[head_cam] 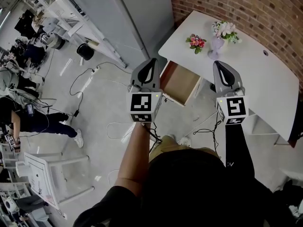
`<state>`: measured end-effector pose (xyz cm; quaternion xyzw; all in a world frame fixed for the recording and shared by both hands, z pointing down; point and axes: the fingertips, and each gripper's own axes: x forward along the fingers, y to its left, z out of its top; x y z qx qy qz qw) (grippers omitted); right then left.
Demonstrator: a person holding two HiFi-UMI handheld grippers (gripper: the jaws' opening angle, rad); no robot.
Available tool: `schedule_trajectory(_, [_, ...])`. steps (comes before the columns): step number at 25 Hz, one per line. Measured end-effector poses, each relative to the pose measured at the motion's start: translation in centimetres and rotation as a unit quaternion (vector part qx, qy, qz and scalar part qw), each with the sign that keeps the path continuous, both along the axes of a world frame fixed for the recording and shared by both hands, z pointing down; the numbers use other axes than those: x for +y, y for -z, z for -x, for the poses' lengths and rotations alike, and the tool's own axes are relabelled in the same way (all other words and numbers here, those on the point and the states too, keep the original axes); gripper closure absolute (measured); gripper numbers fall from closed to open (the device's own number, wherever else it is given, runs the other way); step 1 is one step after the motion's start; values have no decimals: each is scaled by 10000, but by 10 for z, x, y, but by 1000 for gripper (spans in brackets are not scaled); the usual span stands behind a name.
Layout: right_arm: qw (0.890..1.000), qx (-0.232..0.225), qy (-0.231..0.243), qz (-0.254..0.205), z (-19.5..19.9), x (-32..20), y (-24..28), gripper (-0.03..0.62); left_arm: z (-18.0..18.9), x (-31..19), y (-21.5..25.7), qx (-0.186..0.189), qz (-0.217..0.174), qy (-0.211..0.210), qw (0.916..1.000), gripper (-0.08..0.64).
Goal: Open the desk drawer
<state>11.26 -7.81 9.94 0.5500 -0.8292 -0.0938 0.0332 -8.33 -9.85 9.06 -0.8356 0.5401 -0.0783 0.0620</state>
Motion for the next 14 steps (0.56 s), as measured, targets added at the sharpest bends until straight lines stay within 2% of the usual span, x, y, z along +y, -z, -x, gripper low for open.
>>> schedule_trajectory(6, [10000,6,50,-5,4,2,-1,593,1,3,-1,-28,35,-3,10000,551])
schedule_trajectory(14, [9995,-306,44,43,-1,1,-4,592,0,5,3,-54,-93,22,9999,551])
